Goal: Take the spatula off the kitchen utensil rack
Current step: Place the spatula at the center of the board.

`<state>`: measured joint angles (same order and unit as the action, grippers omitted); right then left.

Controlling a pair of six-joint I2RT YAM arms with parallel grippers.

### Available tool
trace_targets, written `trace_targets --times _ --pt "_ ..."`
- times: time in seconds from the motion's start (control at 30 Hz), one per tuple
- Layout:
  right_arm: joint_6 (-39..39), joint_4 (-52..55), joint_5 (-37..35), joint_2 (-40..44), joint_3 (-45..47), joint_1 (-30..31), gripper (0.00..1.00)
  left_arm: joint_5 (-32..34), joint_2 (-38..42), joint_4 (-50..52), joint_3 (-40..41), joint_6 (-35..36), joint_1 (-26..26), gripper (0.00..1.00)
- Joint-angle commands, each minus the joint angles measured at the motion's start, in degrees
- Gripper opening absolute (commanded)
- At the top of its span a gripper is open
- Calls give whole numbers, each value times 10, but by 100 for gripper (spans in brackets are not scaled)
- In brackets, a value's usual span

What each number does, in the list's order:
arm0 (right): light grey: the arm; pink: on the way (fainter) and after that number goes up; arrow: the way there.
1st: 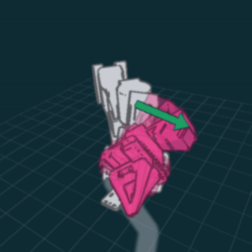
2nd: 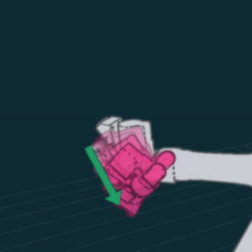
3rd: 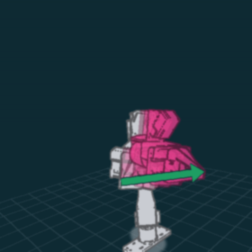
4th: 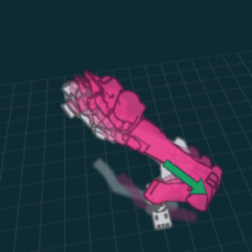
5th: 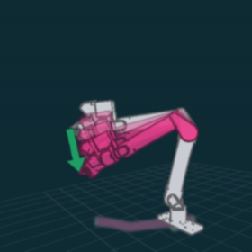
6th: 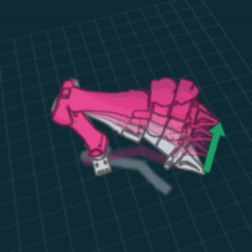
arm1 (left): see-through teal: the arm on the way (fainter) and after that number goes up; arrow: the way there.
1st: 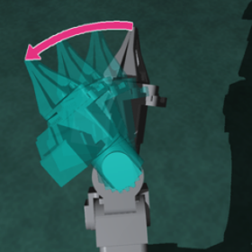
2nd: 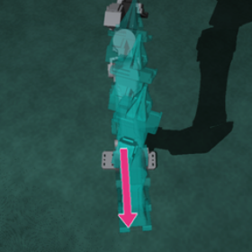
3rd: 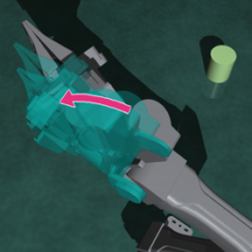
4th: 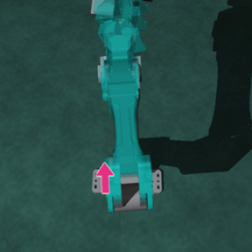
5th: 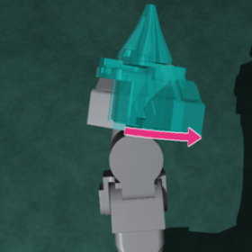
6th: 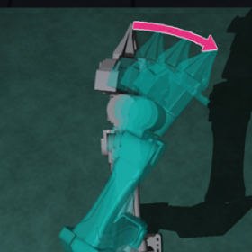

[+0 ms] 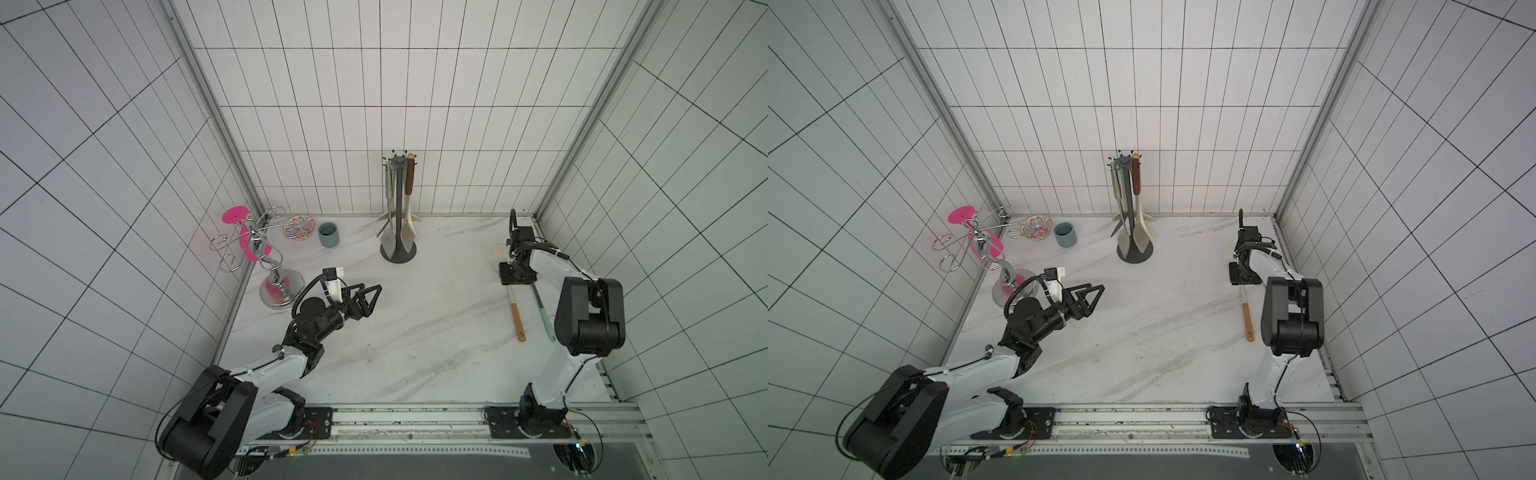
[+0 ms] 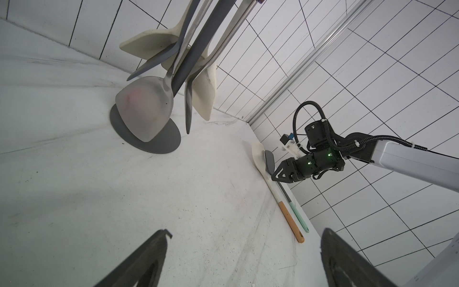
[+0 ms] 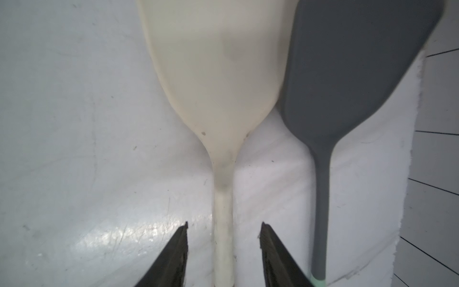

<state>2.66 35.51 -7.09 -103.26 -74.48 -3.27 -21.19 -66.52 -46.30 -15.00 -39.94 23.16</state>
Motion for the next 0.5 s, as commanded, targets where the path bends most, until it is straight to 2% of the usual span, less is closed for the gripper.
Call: trace_targets --times 0.0,0.07,0.17,0.37,0.4,0.47 --pt "-7 11 0 64 16 12 60 13 31 16 -9 14 1 97" --pt "-10 9 3 104 34 24 70 17 52 28 -7 19 1 97" --pt "-10 10 -6 174 65 44 75 25 90 44 -1 21 1 97" --pt "-39 42 10 320 102 90 92 56 194 85 19 29 1 97" --pt "-48 48 23 346 105 100 100 65 214 98 22 31 1 97" --pt "-65 61 55 393 112 116 99 82 255 121 26 36 1 97"
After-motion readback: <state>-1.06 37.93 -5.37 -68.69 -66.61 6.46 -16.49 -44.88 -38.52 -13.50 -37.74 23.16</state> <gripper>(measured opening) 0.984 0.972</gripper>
